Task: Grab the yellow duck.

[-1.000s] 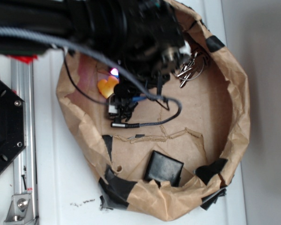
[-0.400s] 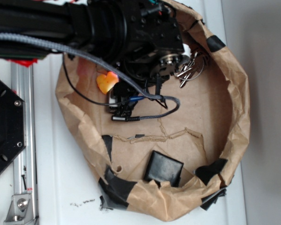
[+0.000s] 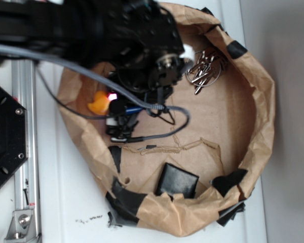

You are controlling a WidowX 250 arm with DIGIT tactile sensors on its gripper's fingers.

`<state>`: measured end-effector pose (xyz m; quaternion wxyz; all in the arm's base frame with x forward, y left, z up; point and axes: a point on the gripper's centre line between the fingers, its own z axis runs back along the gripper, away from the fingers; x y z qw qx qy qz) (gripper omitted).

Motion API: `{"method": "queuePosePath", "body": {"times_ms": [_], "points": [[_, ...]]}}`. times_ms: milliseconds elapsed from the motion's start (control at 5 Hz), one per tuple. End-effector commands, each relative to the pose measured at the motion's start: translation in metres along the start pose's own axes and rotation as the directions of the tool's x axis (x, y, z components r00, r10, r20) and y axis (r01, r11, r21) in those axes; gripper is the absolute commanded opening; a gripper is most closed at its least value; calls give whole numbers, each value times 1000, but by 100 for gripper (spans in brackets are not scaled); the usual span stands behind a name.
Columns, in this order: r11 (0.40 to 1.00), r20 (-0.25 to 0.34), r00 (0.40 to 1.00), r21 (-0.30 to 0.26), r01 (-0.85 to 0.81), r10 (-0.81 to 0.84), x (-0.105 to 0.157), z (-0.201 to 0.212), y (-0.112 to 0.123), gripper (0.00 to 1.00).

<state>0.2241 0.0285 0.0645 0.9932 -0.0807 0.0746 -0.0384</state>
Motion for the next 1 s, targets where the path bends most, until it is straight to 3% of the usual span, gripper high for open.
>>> {"method": "queuePosePath", "body": {"times_ms": [0,200,400,600,800], "points": [[996,177,984,86,-25,9,-8,92,-20,0],[998,175,985,63,-21,10,-14,92,-19,0],[989,234,971,121,-84,53,-19,100,-21,0],[977,361,931,176,-119,48,-23,111,-23,0],[983,366,929,148,-108,47,-18,110,-19,0]]}}
